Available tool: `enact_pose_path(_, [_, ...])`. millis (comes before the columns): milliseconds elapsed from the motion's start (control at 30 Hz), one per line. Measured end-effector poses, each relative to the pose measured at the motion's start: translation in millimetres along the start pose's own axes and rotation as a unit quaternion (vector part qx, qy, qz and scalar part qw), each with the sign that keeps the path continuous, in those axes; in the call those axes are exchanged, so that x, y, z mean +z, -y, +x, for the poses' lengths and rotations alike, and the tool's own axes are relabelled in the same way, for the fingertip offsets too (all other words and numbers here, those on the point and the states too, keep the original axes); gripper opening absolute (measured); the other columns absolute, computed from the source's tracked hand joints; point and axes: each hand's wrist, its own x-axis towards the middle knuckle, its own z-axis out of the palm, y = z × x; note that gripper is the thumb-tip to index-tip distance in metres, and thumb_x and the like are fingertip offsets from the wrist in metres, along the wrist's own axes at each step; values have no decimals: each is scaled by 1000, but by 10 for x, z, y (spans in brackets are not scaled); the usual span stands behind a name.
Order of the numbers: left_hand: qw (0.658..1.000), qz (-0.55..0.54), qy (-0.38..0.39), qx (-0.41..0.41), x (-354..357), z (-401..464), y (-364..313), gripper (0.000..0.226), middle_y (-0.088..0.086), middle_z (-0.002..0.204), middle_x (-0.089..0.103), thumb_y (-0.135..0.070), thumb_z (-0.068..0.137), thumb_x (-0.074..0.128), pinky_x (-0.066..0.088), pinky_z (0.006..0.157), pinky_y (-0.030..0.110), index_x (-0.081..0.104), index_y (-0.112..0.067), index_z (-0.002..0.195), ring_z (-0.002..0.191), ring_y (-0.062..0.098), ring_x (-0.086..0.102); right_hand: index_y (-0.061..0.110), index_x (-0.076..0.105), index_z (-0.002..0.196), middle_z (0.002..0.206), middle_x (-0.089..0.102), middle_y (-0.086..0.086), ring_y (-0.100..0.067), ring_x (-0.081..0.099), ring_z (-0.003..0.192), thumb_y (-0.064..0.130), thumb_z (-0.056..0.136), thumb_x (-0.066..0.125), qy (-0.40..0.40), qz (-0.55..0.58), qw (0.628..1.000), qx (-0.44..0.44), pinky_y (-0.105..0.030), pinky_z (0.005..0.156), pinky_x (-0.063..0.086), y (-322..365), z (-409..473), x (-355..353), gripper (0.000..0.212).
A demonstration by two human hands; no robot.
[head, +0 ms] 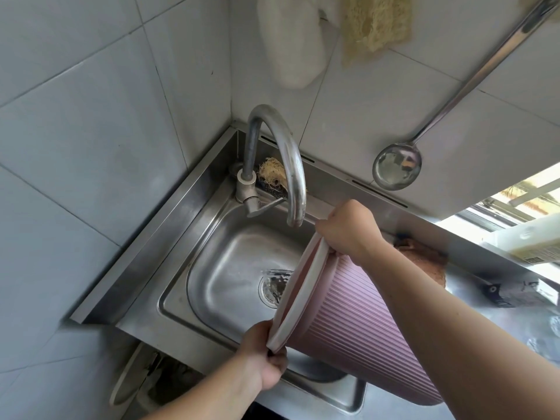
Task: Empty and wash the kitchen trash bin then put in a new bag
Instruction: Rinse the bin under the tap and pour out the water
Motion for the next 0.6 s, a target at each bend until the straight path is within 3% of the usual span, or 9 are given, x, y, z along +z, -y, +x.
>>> enact_pose_path(300, [997,-38,51,-49,125,-104,178,40,-4,40,35,-2,80,39,14,31,7,53,-14,44,24,7,30,6,51,53,34,53,-6,-20,50,28,6,73,53,19,-32,999,23,-15,34,33,90,11,-41,21])
enact_pose_path(600, [992,-54,88,-74,219,-226,249,35,-2,36,36,-5,73,39,16,28,7,53,-11,41,23,8,33,6,54,53,39,57,-10,-23,55,31,5,77,54,9,-37,999,22,-21,39,43,144,-3,-60,23])
